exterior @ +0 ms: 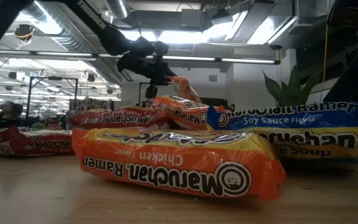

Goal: Sort Maruchan noodles
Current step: Put the pack of orange ramen noodle soup into the yellow bin

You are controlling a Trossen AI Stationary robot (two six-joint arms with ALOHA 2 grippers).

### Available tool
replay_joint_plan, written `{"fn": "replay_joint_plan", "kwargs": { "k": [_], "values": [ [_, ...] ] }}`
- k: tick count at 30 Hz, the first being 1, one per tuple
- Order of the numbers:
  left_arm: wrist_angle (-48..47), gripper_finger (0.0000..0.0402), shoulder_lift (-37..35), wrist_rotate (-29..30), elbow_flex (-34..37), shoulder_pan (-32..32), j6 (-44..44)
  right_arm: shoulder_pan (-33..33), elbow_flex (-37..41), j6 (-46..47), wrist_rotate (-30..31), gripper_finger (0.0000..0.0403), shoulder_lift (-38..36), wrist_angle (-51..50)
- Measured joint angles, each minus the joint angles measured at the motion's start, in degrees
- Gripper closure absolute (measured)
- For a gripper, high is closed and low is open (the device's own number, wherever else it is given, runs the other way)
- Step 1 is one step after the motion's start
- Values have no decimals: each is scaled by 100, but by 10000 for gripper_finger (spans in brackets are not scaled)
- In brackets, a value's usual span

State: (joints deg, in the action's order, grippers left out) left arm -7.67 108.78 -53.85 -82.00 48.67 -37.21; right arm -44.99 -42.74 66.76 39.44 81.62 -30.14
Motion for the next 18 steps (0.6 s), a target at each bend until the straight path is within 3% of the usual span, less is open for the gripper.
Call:
{"fn": "replay_joint_plan", "kwargs": {
  "k": [6,11,18],
  "values": [
    [-1152,388,271,-520,-753,-78,724,0,0,65,0,182,0,-9],
    [-1390,394,363,-870,-870,107,1039,0,0,51,-3,182,0,-51],
    [-1457,398,818,-699,-869,160,1361,0,0,102,-68,182,0,20]
  ]
}}
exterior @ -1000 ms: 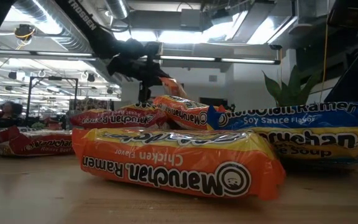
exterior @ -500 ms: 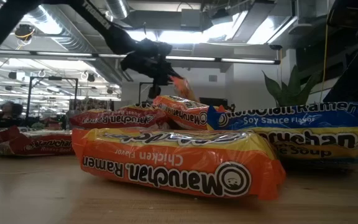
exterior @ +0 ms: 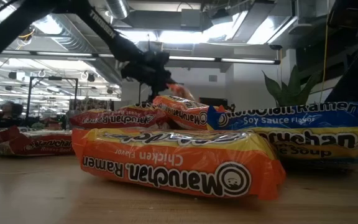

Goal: Sort Maruchan noodles
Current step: Put the pack of orange ramen noodle soup into the yellow bin

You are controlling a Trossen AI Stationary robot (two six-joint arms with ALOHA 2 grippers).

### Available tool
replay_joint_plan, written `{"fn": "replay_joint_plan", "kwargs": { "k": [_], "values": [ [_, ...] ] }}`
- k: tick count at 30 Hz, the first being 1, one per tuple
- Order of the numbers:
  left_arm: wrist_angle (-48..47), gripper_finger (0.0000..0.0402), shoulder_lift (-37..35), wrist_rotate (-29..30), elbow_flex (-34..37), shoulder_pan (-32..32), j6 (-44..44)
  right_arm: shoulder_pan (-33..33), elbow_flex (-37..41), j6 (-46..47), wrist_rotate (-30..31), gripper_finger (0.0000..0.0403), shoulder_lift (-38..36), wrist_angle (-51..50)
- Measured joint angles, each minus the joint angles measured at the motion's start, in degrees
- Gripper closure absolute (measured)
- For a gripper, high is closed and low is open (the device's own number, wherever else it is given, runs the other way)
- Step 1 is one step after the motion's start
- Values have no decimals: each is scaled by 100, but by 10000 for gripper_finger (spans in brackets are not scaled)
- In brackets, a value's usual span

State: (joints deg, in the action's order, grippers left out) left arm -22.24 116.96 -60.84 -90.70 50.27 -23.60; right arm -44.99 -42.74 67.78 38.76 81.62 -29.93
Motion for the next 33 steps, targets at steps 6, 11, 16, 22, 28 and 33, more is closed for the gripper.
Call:
{"fn": "replay_joint_plan", "kwargs": {
  "k": [6,11,16,22,28,33],
  "values": [
    [-2,398,336,116,2,-50,44,2,0,99,68,182,0,-15],
    [-2,387,448,592,4,-44,272,1,0,99,63,182,0,-18],
    [4,366,437,1228,4,-10,325,2,0,97,63,182,0,-20],
    [32,319,429,1250,4,-18,320,2,0,97,64,182,0,-20],
    [29,274,383,910,0,-16,130,2,0,95,66,182,0,-20],
    [-193,269,174,932,-259,18,91,0,0,91,67,182,0,-21]
  ]
}}
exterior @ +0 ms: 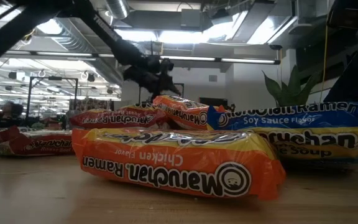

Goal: Sort Maruchan noodles
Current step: Put the pack of orange ramen noodle soup into the yellow bin, then adjust the pack of orange ramen noodle soup

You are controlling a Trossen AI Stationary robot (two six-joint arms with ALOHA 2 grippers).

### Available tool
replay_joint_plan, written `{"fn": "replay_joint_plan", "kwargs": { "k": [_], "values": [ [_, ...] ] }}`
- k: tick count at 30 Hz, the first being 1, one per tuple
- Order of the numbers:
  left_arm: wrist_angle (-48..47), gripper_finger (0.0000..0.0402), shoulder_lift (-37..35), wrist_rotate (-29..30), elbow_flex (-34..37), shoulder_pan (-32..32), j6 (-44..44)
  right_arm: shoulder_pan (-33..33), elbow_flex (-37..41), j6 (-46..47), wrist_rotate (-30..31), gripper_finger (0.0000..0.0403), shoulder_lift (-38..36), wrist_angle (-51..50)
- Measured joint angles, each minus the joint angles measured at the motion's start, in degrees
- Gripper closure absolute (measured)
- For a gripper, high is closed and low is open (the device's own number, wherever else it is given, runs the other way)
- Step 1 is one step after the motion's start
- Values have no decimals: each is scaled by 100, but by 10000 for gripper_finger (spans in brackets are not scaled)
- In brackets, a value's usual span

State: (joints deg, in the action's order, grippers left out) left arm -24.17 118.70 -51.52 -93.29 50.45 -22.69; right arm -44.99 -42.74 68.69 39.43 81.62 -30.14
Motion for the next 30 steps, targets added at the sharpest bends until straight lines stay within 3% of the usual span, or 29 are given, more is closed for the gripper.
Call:
{"fn": "replay_joint_plan", "kwargs": {
  "k": [6,12,16,18,22,24,27,30],
  "values": [
    [-470,268,-403,721,-403,22,332,0,0,-2,27,182,0,1],
    [-1832,289,-550,799,-449,-521,1269,0,0,-15,231,182,0,7],
    [-2536,318,-543,2119,-397,-1210,1945,0,0,-101,416,182,0,10],
    [-2587,339,-534,2544,-337,-1537,2158,2,0,-111,435,182,0,6],
    [-2312,391,-541,2623,-342,-2060,2154,2,0,-114,455,182,0,8],
    [-2151,396,-541,2799,-342,-2249,2153,2,0,-114,455,182,0,10],
    [-1985,400,-485,3617,-348,-2460,2188,2,0,-113,455,182,0,12],
    [-1933,400,-408,3704,-337,-2491,2179,0,0,-111,455,182,0,24]
  ]
}}
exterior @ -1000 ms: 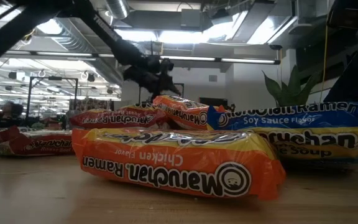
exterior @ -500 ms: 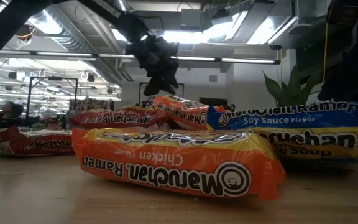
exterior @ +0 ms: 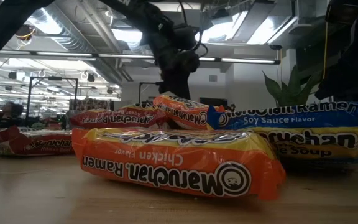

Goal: Sort Maruchan noodles
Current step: Adjust the pack of orange ramen noodle soup

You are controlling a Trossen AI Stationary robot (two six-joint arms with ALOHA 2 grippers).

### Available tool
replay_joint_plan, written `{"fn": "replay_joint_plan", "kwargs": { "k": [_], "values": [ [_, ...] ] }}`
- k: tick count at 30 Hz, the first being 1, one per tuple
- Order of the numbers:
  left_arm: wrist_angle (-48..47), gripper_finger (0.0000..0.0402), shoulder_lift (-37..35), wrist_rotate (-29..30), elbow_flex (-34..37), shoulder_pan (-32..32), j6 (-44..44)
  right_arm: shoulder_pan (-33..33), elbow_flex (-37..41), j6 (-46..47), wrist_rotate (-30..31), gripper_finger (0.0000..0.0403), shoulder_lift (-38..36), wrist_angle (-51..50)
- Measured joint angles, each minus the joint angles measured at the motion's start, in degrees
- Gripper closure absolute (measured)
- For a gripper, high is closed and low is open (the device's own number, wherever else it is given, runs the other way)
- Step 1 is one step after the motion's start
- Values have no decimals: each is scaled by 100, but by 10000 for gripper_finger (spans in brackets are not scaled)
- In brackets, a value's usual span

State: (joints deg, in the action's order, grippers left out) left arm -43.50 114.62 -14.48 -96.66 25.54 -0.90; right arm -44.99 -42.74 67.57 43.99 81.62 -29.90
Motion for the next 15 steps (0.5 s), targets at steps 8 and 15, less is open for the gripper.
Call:
{"fn": "replay_joint_plan", "kwargs": {
  "k": [8,15],
  "values": [
    [41,401,151,382,-3,-16,1,0,0,2,7,182,0,-10],
    [117,401,400,538,0,54,107,1,0,4,50,182,0,-15]
  ]
}}
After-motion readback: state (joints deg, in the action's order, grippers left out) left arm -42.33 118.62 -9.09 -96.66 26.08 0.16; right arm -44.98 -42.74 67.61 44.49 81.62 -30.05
